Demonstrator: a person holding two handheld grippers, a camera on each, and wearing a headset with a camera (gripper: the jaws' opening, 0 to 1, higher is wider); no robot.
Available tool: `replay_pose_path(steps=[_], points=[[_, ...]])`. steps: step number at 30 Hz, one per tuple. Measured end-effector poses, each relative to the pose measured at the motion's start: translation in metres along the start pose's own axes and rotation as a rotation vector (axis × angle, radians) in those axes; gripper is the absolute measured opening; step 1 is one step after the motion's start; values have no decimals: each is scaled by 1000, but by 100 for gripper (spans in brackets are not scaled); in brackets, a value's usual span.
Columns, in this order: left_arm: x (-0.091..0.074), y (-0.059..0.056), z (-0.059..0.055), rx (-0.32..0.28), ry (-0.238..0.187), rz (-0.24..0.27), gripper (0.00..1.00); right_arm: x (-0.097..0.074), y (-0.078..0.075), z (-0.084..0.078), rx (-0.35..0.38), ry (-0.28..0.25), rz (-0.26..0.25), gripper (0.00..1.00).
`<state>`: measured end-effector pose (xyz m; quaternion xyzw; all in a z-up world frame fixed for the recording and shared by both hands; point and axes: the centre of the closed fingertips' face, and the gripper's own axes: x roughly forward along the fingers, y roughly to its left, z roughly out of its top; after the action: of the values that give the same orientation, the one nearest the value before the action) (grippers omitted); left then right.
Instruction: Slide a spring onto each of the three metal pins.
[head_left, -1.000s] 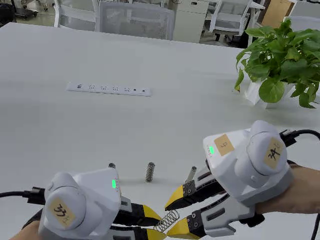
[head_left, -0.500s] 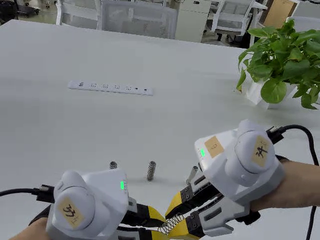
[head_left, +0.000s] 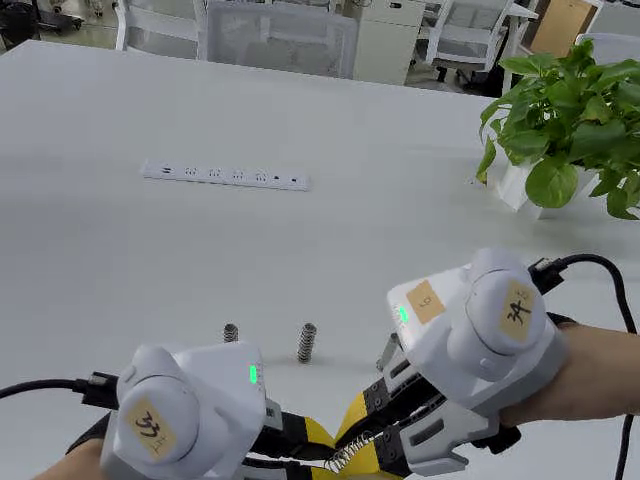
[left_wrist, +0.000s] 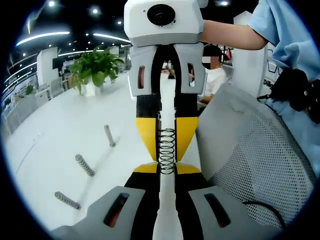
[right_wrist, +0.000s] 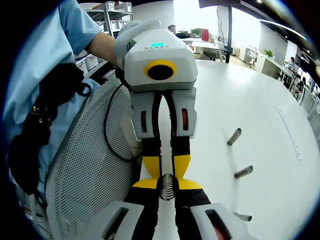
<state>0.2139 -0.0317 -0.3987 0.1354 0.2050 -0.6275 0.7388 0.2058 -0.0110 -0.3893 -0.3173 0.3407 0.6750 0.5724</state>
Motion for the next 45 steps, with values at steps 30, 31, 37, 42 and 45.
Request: replay_pose_path(steps=[30,31,37,42,45], points=[[0,-1,4,-38,-40,12,6,-3,1,1,-30,29,14,8],[0,-1,4,-38,-40,13,6,-3,0,1,-29,29,13,8],[-1,-1,4,-40,-42,15,6,-3,0,0,-31,38,16,8],[-1,-2,4,-42,-45,15,6,-3,1,1,-26,38,20,8],[0,-1,4,-42,-46,16,7,-2,1,0,-26,39,20,8]])
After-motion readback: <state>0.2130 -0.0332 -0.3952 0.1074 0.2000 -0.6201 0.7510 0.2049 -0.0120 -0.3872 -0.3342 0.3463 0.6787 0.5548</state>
